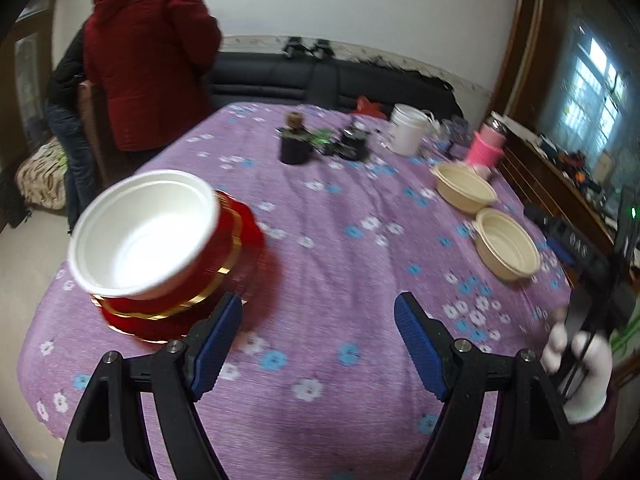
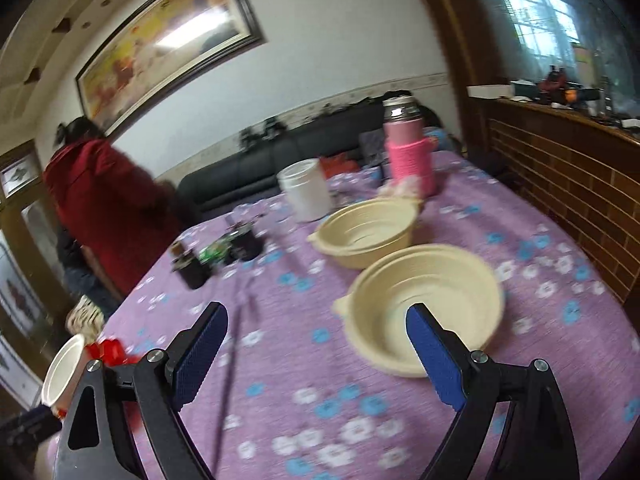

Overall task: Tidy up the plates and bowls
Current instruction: 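Move both tools to the large beige tab-handled bowl and grasp its rim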

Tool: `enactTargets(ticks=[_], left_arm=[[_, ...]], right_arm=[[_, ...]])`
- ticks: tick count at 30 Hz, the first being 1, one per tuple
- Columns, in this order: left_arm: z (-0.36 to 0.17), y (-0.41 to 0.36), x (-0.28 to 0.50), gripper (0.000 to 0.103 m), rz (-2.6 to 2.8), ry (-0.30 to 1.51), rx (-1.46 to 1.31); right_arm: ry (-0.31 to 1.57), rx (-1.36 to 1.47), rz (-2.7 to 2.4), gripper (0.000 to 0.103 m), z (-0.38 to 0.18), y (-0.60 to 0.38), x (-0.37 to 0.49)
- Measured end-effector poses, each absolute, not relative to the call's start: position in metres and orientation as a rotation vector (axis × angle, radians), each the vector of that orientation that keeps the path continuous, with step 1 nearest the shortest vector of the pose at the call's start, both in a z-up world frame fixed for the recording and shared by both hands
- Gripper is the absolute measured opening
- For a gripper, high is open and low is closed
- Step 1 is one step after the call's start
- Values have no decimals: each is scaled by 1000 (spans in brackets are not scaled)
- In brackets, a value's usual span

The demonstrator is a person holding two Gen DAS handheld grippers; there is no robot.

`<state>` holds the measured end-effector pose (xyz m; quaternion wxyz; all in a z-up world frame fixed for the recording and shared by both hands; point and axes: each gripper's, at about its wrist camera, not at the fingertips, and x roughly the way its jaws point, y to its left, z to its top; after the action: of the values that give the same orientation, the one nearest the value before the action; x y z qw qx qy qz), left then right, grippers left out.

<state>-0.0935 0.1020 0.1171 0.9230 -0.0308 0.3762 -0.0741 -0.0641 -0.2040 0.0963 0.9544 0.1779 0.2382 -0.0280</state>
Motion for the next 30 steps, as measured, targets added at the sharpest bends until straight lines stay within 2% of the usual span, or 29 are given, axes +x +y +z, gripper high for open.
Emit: enactTargets(ticks=[6, 9, 12, 14, 15, 17, 19, 23, 30], left_arm=[[95, 65, -84, 78, -203, 846, -13], [84, 49, -78, 78, -231, 894, -3], [77, 34, -72, 78, -246, 917, 7], [71, 25, -69, 78, -256, 933, 5], [69, 22, -67, 78, -262, 943, 4], [62, 12, -64, 78, -281, 969, 9], [57, 3, -63, 78, -297, 987, 23], [57, -6, -60, 78, -320, 991, 31], [71, -2, -32, 78, -312, 956, -8]], right_arm=[[497, 450, -209, 93, 84, -279, -54], [513, 512, -280, 88, 70, -314, -51], [568, 576, -266, 70, 49, -335, -44], [621, 578, -231, 51, 38, -337, -33], [642, 573, -226, 47, 33, -336, -30], [683, 568, -194, 29, 24, -331, -21], [701, 582, -144, 20, 20, -325, -16], [703, 584, -26, 12, 21, -308, -19], [773, 554, 277, 12, 22, -261, -15]])
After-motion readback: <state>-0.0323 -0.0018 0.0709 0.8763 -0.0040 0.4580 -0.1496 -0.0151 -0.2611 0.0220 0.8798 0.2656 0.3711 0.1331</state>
